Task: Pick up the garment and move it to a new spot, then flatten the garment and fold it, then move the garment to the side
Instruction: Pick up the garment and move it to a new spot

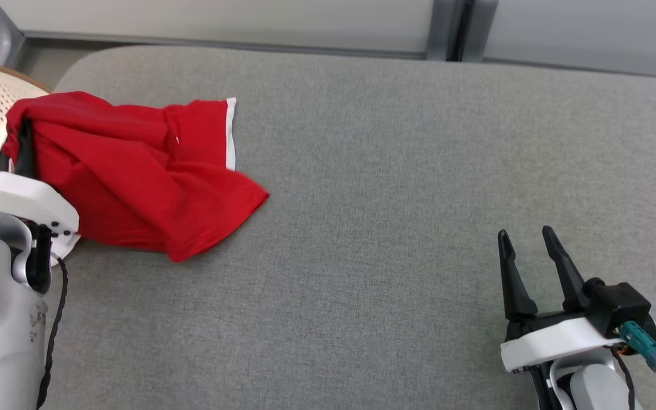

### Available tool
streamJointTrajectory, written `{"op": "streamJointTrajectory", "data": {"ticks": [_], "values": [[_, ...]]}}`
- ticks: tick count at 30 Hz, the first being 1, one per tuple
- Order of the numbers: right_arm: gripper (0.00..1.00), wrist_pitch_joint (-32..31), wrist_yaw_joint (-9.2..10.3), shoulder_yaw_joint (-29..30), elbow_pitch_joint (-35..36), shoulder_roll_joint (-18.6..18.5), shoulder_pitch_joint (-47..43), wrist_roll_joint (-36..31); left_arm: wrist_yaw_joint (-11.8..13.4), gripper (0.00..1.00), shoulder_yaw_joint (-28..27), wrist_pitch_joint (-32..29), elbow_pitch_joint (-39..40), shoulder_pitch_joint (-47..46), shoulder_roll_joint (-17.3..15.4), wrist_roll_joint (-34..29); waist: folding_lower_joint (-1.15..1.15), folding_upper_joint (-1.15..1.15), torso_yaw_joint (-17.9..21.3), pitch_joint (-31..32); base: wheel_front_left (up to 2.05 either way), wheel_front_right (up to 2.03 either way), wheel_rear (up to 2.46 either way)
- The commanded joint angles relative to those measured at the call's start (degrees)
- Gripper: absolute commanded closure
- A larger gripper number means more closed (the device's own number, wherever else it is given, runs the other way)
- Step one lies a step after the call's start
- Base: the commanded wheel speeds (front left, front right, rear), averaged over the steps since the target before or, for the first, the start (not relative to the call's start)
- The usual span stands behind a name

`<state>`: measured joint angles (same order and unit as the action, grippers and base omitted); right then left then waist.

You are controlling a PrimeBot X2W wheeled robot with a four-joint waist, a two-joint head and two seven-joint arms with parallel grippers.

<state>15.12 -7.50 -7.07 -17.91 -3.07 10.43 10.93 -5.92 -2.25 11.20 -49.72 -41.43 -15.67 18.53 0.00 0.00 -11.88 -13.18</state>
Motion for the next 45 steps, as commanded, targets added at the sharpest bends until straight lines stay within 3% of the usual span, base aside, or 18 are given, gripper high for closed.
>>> {"op": "streamJointTrajectory", "data": {"ticks": [1, 7, 14, 23, 29, 39, 43, 44, 45], "values": [[0.0, 0.1, 0.01, -0.1, -0.1, -0.1, -0.6, 0.3, -0.1, 1.0, -0.4, 0.2, 0.9, 0.4, -0.4, 0.6, 0.0, 0.0, 0.1, 2.2, 0.0, 0.0, 0.0], [0.0, 0.1, 0.01, -0.3, -0.7, 0.1, -2.3, 1.2, 0.2, 1.0, -1.5, -1.8, 12.1, 2.9, 0.9, 3.3, 0.0, 0.0, 0.0, 6.2, 0.0, 0.0, 0.0], [0.0, 0.1, 0.01, -1.2, -0.5, 0.1, -2.5, 2.7, 2.2, 1.0, -1.6, -8.0, 29.9, 7.7, 5.9, 7.6, 0.0, 0.0, 1.1, 8.0, 0.0, 0.0, 0.0], [0.0, 0.1, 0.01, -1.0, -0.1, 0.1, -2.0, 2.9, 6.5, 1.0, 5.0, -12.4, 45.9, 13.0, 11.5, 7.8, 0.0, 0.0, 5.5, 8.3, 0.0, 0.0, 0.0], [0.0, 0.1, 0.01, -0.1, 0.4, 0.1, -1.1, 2.9, 9.0, 1.0, 12.1, -11.4, 46.7, 13.7, 12.6, 9.7, 0.0, 0.0, 10.1, 7.5, 0.0, 0.0, 0.0], [0.0, 0.1, 0.01, -1.2, 0.8, 0.1, 0.5, 3.8, 18.1, 1.0, 26.9, -3.6, 39.6, 9.1, 12.7, 19.6, 0.0, 0.0, 19.3, 4.3, 0.0, 0.0, 0.0], [0.0, 0.1, 0.01, -1.6, 1.0, 0.2, 1.3, 4.4, 20.1, 1.0, 30.6, -1.2, 35.8, 5.7, 12.7, 21.3, 0.0, 0.0, 21.6, 2.7, 0.0, 0.0, 0.0], [0.0, 0.1, 0.01, -2.0, 1.0, 0.2, 1.6, 4.7, 20.4, 0.89, 32.4, -1.0, 34.2, 4.3, 12.8, 21.1, 0.0, 0.0, 22.4, 2.1, 0.0, 0.0, 0.0], [0.0, 0.1, 0.01, -2.4, 1.0, 0.2, 1.8, 4.9, 20.8, 0.7, 33.9, -0.8, 32.9, 2.9, 12.7, 21.5, 0.0, 0.0, 23.3, 1.5, 0.0, 0.0, 0.0]]}}
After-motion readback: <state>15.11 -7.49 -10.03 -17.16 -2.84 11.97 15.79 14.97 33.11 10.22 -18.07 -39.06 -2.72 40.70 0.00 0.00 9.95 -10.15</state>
